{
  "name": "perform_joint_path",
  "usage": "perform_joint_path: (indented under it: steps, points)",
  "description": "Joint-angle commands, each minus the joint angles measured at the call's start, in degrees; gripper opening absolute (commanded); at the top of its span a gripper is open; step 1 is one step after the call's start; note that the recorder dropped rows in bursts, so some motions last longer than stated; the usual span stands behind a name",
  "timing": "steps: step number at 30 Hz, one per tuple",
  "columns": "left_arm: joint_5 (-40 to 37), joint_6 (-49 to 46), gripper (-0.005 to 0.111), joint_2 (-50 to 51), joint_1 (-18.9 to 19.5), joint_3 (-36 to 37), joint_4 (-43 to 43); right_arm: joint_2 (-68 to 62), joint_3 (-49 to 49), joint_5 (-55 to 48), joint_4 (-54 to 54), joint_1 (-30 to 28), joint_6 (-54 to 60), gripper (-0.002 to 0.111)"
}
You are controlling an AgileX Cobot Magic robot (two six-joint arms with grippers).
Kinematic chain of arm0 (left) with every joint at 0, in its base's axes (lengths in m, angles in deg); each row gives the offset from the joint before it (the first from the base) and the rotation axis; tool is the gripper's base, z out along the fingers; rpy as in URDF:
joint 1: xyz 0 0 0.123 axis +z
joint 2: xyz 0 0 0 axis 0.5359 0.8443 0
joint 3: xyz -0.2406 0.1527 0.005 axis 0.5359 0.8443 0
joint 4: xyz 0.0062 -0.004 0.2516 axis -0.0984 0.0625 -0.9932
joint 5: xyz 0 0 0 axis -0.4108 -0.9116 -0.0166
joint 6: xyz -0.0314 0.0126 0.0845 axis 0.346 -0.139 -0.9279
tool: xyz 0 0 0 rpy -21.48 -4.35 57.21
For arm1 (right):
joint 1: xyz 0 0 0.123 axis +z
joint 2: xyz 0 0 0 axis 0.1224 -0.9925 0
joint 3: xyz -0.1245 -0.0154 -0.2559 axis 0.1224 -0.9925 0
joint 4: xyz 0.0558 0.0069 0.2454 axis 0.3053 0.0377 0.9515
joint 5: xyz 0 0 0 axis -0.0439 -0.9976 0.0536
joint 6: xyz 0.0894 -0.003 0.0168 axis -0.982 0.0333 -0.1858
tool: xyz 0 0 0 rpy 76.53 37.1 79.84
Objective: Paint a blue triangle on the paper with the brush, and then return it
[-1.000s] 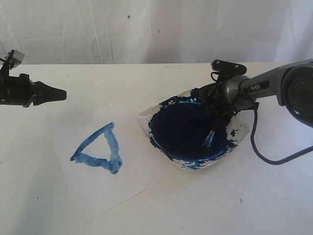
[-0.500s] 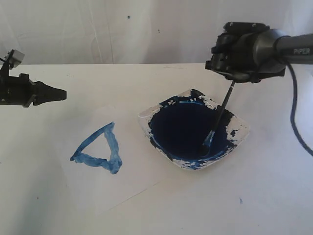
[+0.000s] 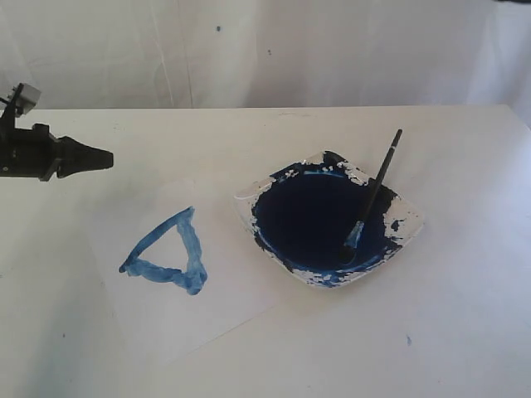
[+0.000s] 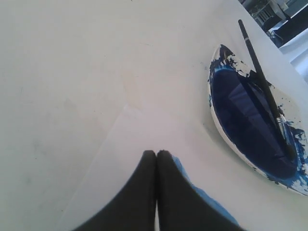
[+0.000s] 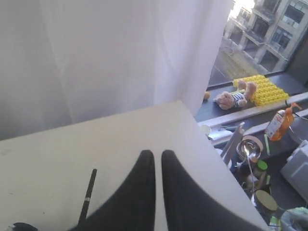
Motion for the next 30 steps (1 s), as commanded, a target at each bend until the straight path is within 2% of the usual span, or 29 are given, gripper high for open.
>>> perform_joint_path:
  steps: [1,6,12,16,21,30]
  points:
    - [-0.65,1.46,0.000,-1.96,0.28,-0.25,1.51,8.71,-0.49,-0.73,5.19,-0.57,7.49,0.005]
    - [0.41,1.83,0.000,-6.96,0.28,-0.25,2.16,19.59,-5.60,1.54,9.30,-0.57,13.25,0.005]
    - [-0.19,3.29,0.000,-13.00,0.28,-0.25,2.43,32.61,-18.68,5.00,11.85,-0.57,14.04,0.005]
    - [-0.09,3.53,0.000,-17.57,0.28,-0.13,2.51,41.06,-28.87,12.37,12.56,-0.57,14.04,0.005]
    - [0.28,4.89,0.000,-24.24,0.28,0.37,1.91,48.26,-36.99,19.59,10.70,-0.57,14.04,0.005]
    - [13.34,4.67,0.000,-41.12,0.28,9.67,2.01,53.46,-50.35,32.95,10.21,-0.57,13.94,0.005]
